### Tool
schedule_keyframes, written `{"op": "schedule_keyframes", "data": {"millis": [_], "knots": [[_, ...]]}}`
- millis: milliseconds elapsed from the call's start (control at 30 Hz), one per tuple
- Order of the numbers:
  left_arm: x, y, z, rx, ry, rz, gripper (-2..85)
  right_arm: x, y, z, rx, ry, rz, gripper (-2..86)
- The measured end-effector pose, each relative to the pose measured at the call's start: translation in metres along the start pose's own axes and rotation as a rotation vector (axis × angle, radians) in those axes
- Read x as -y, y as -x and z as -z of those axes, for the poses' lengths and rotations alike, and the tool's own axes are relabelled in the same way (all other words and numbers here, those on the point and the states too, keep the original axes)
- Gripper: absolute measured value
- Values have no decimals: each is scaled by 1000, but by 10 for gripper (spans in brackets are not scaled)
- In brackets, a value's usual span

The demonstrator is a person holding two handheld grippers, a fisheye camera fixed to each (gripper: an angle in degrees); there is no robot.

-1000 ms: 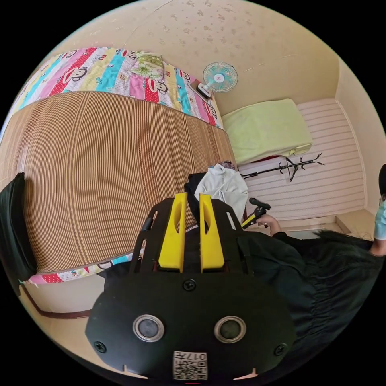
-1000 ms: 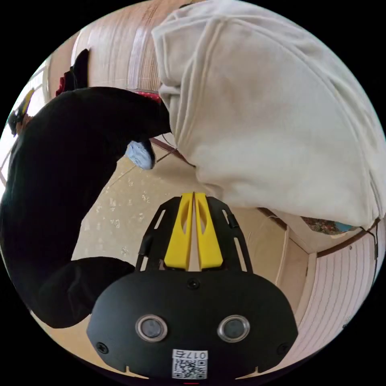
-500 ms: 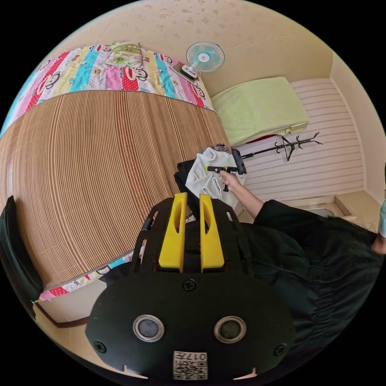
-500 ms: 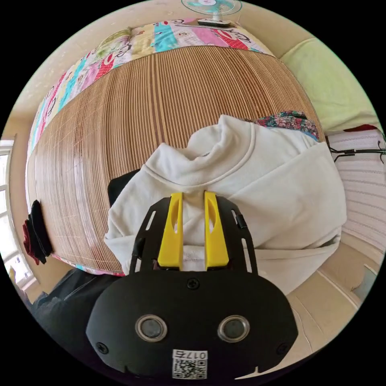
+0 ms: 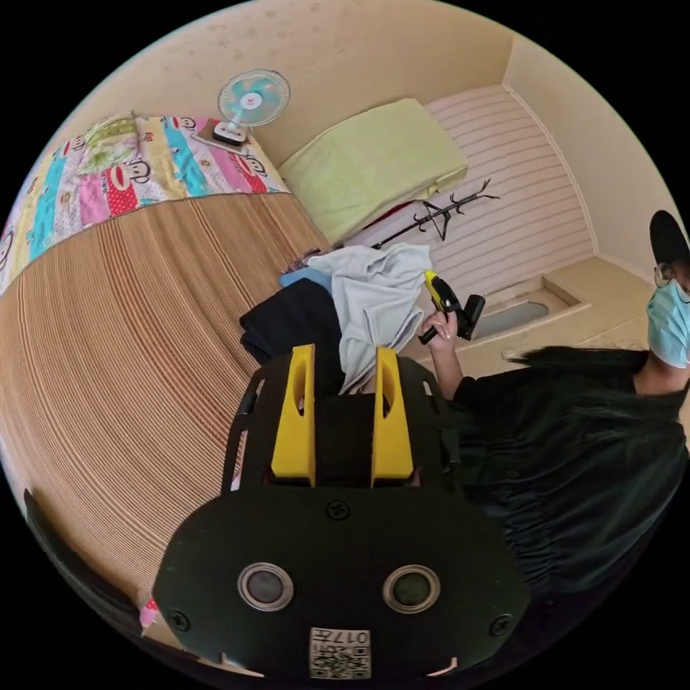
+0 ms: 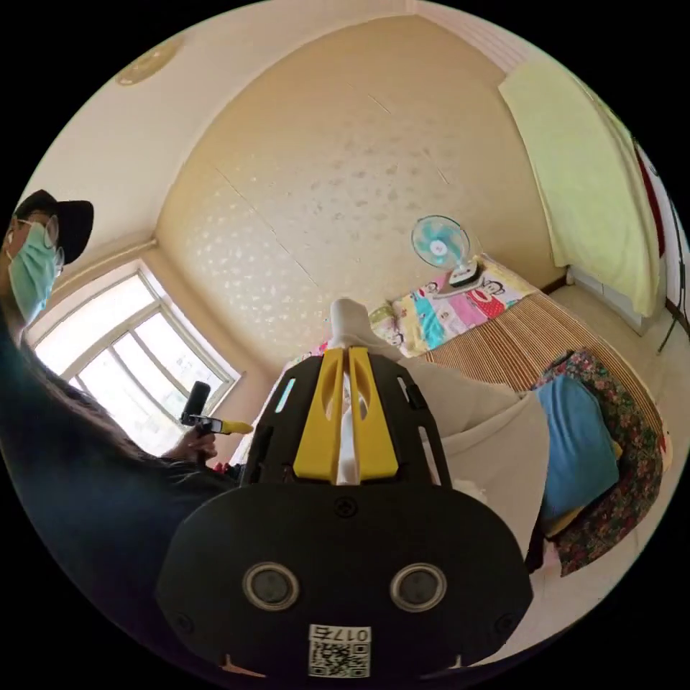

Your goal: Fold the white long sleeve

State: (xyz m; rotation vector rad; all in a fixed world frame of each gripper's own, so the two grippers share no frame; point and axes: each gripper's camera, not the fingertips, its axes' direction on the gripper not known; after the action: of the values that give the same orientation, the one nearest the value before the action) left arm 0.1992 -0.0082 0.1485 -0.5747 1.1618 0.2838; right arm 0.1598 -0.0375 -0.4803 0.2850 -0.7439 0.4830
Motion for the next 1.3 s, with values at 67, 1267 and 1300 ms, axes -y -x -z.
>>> {"op": "schedule_keyframes", "data": {"millis": [67, 1267, 1300], "knots": [[28, -25, -5, -59, 3, -87, 132, 1, 34, 13, 112, -91, 88, 10], [-212, -227, 335, -441, -851, -592, -6, -293, 252, -75, 303, 200, 335, 37], [-209, -244, 342, -457, -833, -643, -6, -305, 240, -73, 235, 216, 306, 53]]}}
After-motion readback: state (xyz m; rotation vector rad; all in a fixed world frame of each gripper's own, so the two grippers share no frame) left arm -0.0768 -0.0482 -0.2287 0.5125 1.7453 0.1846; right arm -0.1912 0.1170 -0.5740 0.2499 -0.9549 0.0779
